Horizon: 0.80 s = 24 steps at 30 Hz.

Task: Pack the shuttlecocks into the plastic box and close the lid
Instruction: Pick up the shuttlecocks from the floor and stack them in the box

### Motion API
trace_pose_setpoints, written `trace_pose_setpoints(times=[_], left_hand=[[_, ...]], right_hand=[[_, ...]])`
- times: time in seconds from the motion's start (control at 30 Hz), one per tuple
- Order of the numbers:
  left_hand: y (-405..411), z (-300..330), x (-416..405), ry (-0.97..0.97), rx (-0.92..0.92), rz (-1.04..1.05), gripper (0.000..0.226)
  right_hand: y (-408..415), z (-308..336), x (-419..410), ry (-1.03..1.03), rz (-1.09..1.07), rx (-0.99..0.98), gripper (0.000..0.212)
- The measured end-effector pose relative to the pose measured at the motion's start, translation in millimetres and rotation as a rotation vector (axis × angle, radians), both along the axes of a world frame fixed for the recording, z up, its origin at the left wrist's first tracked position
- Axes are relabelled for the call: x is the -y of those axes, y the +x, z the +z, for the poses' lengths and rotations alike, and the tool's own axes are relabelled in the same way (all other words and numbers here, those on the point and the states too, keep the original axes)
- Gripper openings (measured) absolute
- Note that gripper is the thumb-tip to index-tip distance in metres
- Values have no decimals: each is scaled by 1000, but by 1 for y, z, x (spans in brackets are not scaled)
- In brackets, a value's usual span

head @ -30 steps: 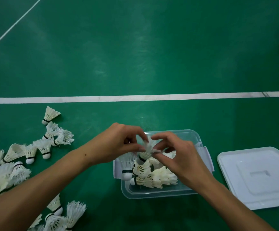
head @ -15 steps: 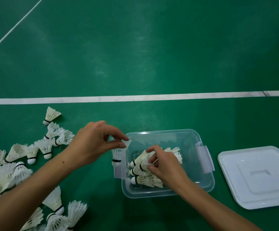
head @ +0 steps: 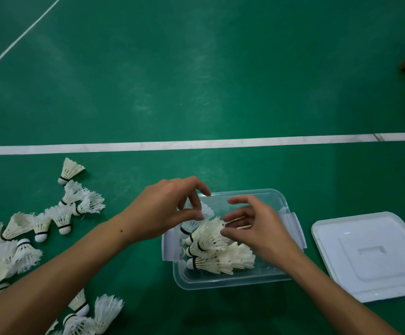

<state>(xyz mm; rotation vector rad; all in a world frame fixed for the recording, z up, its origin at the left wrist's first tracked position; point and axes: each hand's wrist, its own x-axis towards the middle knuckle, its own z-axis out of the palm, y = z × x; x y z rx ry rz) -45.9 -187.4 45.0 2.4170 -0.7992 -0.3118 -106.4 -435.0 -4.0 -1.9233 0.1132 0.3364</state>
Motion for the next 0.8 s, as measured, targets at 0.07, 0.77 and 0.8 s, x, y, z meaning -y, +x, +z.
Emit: trace_pose_setpoints(times=[0.07,0.77,0.8], left_hand=[[4,-1,13,15,-24,-27,42],[-10,-53,15,-8,-84,-38,56],[-10,-54,15,-8,-76,-33,56]], right_hand=[[4,12,2,62,-25,66,62],[-12,-30,3,-354,52,150,52],[-11,-33,-1,-358,71,123,52]])
